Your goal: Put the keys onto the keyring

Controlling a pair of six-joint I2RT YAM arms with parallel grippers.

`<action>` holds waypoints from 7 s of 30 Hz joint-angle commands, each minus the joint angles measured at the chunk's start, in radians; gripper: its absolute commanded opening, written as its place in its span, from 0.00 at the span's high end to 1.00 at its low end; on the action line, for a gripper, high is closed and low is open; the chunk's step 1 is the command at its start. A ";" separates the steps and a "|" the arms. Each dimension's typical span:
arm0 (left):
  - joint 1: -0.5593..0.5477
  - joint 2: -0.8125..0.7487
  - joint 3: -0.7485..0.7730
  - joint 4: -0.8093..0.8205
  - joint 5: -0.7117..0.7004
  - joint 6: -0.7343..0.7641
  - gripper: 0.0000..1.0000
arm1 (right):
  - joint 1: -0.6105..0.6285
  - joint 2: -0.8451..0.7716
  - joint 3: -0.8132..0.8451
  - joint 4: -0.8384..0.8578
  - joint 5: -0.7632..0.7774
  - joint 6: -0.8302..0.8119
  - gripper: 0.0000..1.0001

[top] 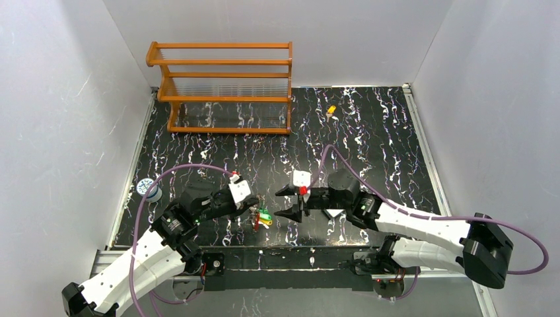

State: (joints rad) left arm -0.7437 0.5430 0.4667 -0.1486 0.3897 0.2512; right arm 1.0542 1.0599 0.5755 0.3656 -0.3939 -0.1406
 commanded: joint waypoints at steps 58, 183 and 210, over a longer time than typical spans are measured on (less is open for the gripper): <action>-0.004 -0.030 -0.004 0.103 0.107 -0.001 0.70 | -0.002 0.139 0.273 -0.318 0.061 -0.248 0.99; -0.005 -0.170 -0.061 0.160 0.080 0.037 1.00 | -0.097 0.239 0.258 -0.074 -0.266 0.283 0.66; -0.004 -0.171 -0.065 0.168 0.095 0.037 1.00 | -0.098 0.315 0.258 -0.129 -0.197 0.232 0.98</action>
State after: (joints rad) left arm -0.7437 0.3836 0.3904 -0.0441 0.4526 0.2813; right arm 0.9573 1.3685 0.8040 0.2481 -0.6010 0.1257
